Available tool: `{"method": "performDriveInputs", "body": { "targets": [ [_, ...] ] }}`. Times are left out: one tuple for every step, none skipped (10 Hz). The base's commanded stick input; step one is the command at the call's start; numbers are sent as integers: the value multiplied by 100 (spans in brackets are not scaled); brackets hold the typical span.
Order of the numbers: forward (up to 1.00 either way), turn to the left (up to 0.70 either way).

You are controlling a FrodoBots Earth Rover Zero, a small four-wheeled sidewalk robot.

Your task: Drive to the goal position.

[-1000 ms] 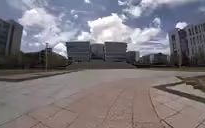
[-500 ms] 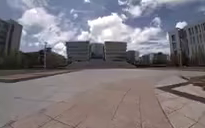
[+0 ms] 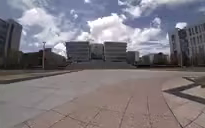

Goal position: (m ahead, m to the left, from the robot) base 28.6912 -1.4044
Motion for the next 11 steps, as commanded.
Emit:
{"method": "performDriveInputs", "body": {
  "targets": [
    [70, 0],
    [70, 0],
    [70, 0],
    [70, 0],
    [70, 0],
    [70, 0],
    [70, 0],
    [70, 0],
    [70, 0],
    [70, 0],
    [70, 0]
  ]
}}
